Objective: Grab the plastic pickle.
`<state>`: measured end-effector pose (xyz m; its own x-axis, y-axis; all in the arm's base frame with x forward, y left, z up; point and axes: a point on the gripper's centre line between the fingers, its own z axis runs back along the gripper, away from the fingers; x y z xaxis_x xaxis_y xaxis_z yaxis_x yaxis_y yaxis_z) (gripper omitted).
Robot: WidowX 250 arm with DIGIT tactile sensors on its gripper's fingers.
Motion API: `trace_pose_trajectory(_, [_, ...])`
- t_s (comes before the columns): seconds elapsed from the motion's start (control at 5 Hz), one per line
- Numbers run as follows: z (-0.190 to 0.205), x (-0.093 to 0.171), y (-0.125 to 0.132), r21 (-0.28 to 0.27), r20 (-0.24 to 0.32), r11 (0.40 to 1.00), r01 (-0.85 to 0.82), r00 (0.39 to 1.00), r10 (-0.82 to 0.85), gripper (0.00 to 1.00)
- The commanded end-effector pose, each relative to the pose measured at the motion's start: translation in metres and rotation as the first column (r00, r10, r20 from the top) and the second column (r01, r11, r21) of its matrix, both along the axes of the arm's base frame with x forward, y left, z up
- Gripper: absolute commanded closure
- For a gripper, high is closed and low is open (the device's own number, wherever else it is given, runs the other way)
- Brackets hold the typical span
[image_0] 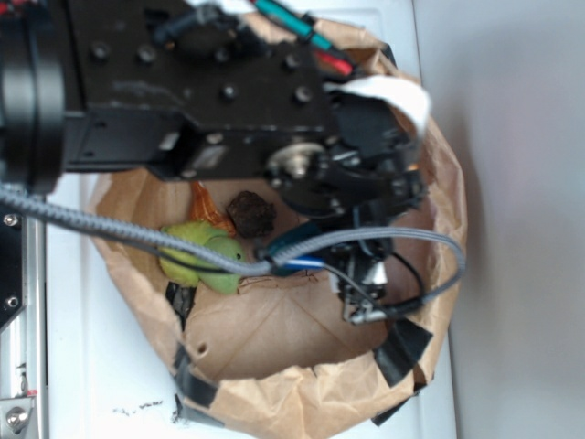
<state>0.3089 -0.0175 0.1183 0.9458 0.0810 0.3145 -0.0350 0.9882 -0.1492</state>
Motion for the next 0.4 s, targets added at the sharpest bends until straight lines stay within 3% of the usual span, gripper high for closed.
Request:
trace_pose_trajectory(0.0, [0.0515,0.0040,0.0091,0.001,0.148,0.999,0.040,0.988,-0.040,1.00])
trace_pose_trajectory(0.2, [0.0544,-0.0002,0.0101,0.023,0.153,0.997,0.072,0.985,-0.074,1.00])
